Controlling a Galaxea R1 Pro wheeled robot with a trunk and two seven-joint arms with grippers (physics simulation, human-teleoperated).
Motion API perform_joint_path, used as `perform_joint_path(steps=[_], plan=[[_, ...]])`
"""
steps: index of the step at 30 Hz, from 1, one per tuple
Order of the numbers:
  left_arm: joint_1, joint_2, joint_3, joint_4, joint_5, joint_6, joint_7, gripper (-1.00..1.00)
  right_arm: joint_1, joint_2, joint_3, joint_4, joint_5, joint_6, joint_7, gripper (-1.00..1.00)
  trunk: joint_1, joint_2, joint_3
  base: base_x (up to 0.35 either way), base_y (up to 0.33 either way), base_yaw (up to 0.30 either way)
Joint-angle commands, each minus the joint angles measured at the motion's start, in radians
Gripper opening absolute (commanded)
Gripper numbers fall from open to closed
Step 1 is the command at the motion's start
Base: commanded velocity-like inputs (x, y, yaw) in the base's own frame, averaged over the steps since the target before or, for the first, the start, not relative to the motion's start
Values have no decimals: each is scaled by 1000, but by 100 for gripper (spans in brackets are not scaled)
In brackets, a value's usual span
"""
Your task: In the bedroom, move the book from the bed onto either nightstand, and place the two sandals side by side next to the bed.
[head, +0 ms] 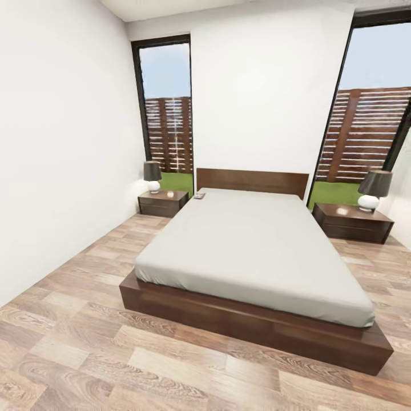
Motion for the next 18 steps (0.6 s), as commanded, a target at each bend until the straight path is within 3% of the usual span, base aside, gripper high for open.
perform_joint_path(steps=[1,13,18], plan=[[0,-1,0,0,0,-2,-2,100,-1,0,-2,1,-1,-6,-1,100,0,-1,-1,-100,-34,-193],[0,-1,1,3,0,-3,-2,100,-1,-1,-8,2,-2,-10,-1,100,0,-1,1,-26,-7,-251],[0,-2,1,3,0,-2,-2,100,-1,-1,-9,2,-2,-9,-2,100,0,-1,2,-264,-85,-50]])
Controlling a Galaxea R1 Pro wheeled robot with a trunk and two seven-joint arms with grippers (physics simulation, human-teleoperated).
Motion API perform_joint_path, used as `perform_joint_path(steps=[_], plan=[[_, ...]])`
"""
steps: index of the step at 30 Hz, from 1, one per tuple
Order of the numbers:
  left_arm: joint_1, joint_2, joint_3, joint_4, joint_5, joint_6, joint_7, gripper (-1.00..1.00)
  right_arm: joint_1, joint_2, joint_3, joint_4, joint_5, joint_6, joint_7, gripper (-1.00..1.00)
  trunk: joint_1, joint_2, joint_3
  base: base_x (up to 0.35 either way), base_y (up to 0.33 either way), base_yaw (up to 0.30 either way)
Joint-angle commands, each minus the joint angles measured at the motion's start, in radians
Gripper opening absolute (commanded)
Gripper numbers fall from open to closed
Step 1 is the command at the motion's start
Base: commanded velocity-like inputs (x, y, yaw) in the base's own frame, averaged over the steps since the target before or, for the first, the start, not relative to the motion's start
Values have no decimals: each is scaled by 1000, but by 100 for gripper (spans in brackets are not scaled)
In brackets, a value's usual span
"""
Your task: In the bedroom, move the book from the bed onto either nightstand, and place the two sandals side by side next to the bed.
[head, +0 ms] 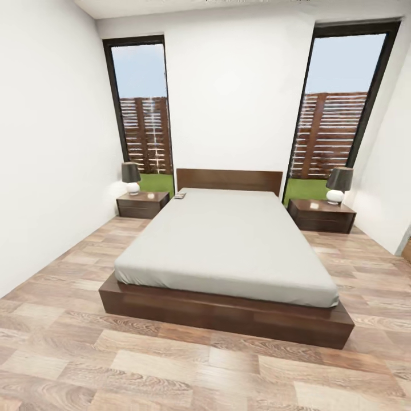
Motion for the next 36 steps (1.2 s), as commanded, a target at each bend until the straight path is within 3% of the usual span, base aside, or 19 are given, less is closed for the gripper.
perform_joint_path(steps=[1,11,22,36], plan=[[0,0,1,-1,1,-1,-2,100,0,0,0,0,0,-3,-2,100,0,-1,-1,-287,-124,-15],[0,0,1,-1,1,-1,-2,100,0,0,0,3,1,-4,-2,100,0,-1,0,-49,-31,-27],[0,-2,1,-1,1,-1,-2,100,0,0,-1,20,2,-4,-1,100,0,-1,6,-11,-9,-192],[0,-6,1,-1,1,0,-2,100,0,1,-2,20,2,-4,-2,100,0,-1,6,-87,-96,-12]])
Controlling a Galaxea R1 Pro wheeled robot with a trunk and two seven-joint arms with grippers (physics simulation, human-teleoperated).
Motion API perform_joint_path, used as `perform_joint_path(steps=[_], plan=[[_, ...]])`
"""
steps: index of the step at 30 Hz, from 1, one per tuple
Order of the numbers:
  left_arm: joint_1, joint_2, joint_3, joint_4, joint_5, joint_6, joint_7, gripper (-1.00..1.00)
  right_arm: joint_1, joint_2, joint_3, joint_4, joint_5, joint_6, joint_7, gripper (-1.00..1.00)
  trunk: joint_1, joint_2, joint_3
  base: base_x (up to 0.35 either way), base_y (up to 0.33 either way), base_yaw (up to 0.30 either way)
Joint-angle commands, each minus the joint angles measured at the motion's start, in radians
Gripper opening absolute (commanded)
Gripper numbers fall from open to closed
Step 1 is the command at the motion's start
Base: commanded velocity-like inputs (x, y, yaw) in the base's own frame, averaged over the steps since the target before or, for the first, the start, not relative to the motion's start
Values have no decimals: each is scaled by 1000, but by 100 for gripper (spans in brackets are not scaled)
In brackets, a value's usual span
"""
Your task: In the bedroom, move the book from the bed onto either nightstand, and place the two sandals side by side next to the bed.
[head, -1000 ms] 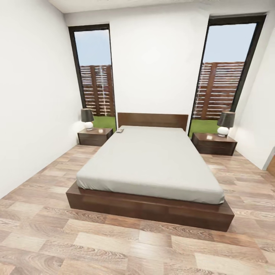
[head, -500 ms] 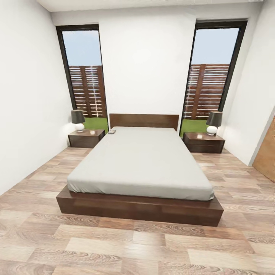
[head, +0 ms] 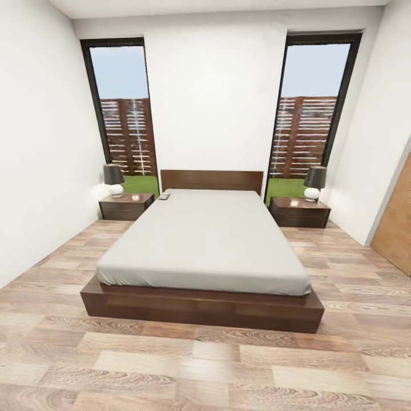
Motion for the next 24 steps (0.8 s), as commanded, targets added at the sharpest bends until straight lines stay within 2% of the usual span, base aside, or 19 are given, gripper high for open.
perform_joint_path(steps=[1,7,18,24], plan=[[0,0,1,-1,1,-1,-2,100,0,0,0,1,0,-3,-1,100,0,0,-1,-61,-188,0],[0,0,1,-1,1,-1,-2,100,0,0,0,2,0,-3,-2,100,0,0,-1,-82,-197,0],[0,0,1,-1,1,-1,-2,100,0,0,1,3,0,-2,-2,100,0,0,-1,-37,-8,0],[0,0,-2,-8,0,-3,-4,100,-1,0,2,43,4,-3,-2,100,0,0,-1,-10,0,0]])
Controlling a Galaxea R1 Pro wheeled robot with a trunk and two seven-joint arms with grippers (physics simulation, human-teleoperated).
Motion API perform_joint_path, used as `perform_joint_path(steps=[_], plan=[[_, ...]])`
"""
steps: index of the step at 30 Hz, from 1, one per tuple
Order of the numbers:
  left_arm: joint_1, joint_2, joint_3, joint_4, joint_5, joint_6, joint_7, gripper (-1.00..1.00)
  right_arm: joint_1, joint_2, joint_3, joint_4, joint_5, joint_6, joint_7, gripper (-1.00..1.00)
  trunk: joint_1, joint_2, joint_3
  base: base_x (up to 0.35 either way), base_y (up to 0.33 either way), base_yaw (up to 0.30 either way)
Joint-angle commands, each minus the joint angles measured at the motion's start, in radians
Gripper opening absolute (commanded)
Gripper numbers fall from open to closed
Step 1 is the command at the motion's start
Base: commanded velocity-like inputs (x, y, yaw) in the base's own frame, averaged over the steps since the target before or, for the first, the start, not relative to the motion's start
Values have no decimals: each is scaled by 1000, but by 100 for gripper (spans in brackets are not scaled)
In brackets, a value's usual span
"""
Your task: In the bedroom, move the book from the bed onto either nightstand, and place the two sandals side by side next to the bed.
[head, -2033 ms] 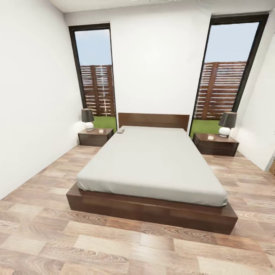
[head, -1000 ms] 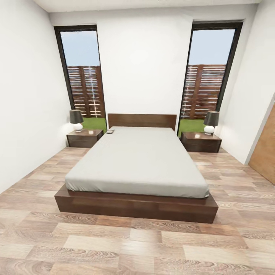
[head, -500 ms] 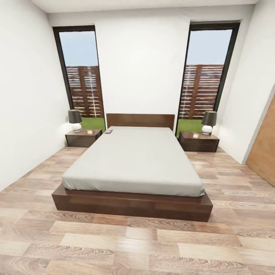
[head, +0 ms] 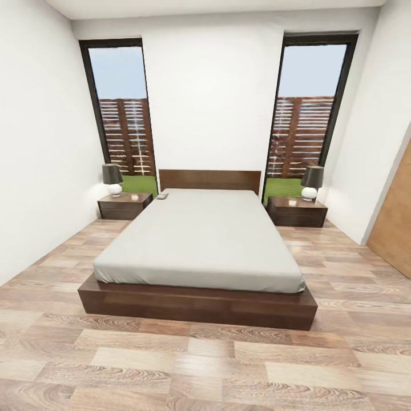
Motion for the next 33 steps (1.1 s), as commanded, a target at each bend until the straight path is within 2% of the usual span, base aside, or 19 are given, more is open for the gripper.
perform_joint_path(steps=[1,7,9,12,13,14,16,17,18,19,22,23,25,26,30,31,33], plan=[[0,0,0,-2,1,-2,-2,100,-1,0,1,6,1,-3,-1,100,4,-7,-4,-2,0,0],[0,1,2,-17,5,-1,-2,100,-20,0,4,-10,2,17,-6,100,27,-49,-23,0,0,0],[0,2,2,-34,6,1,-3,100,-54,0,5,-12,0,58,-10,100,35,-63,-29,0,0,0],[-1,3,2,-113,5,27,-3,100,-153,0,4,1,-4,213,-9,100,46,-84,-38,0,0,0],[-1,3,2,-160,4,57,-3,100,-201,0,4,17,-5,292,-8,100,50,-91,-42,0,0,0],[-4,3,1,-283,2,186,-3,100,-301,2,4,48,-6,415,-5,100,54,-98,-45,0,0,0],[-9,2,1,-354,2,281,-3,100,-342,3,6,57,-4,447,-3,100,61,-112,-51,0,0,0],[-17,2,1,-425,2,378,-3,100,-374,4,7,66,-3,467,-2,100,65,-119,-54,0,0,0],[-58,0,-1,-593,2,570,-4,100,-423,5,11,96,-2,501,-2,100,69,-126,-57,0,0,0],[-83,-1,-2,-646,2,626,-5,100,-441,5,12,111,-2,510,-2,100,73,-133,-60,0,0,0],[-150,-12,-4,-715,1,729,-5,100,-471,5,13,133,-5,522,-5,100,84,-154,-70,0,0,0],[-189,-27,-5,-734,2,782,-5,100,-481,5,12,138,-7,524,-8,100,88,-161,-73,0,0,0],[-229,-43,-5,-746,2,831,-5,100,-487,5,11,140,-9,525,-9,100,96,-175,-79,0,0,0],[-267,-55,-5,-754,3,872,-5,100,-491,4,10,142,-10,525,-11,100,100,-182,-82,0,0,0],[-358,-77,-7,-761,4,930,-5,100,-496,4,9,145,-12,525,-13,100,115,-210,-95,0,0,0],[-385,-90,-13,-761,10,940,-5,100,-497,4,8,146,-12,526,-13,100,119,-217,-98,0,0,0],[-400,-99,-17,-760,24,945,-5,100,-498,4,8,146,-11,526,-13,100,127,-231,-104,0,0,0]])
